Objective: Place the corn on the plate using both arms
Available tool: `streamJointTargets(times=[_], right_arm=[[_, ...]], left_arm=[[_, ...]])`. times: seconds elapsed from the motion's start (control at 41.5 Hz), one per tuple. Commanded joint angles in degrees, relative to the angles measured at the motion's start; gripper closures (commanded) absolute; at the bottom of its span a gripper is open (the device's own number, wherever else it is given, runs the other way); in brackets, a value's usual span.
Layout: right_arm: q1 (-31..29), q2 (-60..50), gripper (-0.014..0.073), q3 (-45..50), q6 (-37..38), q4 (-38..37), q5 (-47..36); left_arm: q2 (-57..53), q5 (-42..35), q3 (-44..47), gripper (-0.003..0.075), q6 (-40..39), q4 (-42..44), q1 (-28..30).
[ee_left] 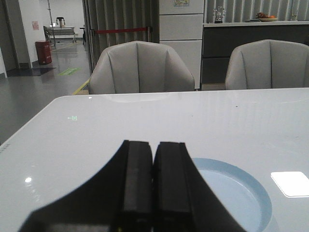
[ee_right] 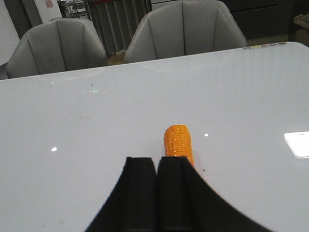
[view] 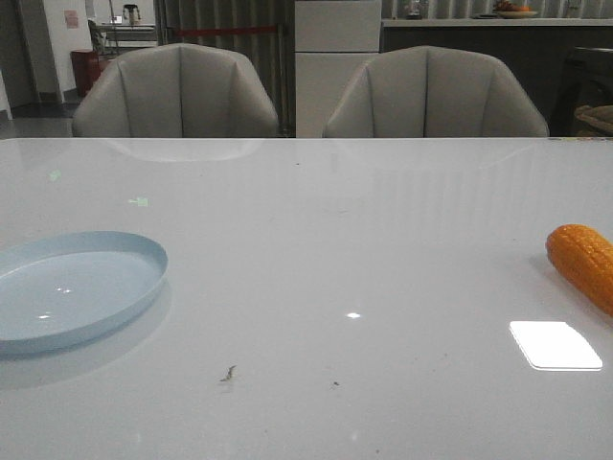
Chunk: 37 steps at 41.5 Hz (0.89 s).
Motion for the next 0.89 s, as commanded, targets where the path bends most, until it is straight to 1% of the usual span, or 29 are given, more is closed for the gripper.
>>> streamJointTargets(times=[0.0, 0.602, 0.722, 0.867], right_arm=[[0.1, -1.48, 0.0538, -1.14, -0.08, -0.37, -5.17], [0.1, -1.48, 0.0538, -1.14, -0.08, -0.37, -5.17], [0.09, -1.48, 0.0538, -1.14, -0.08, -0.37, -5.58], [0.09, -1.48, 0.0538, -1.14, -0.08, -0.37, -5.93]], left_arm=[[-1.14, -5.37, 2.18, 0.0626, -0.32, -0.08, 0.16], [-1.14, -5.78, 2.18, 0.0626, -0.32, -0.08, 0.16], [-1.14, -8.05, 2.18, 0.0626, -0.32, -0.08, 0.16], [-1.14, -12.52, 2.07, 0.0626, -0.32, -0.08, 0.16]])
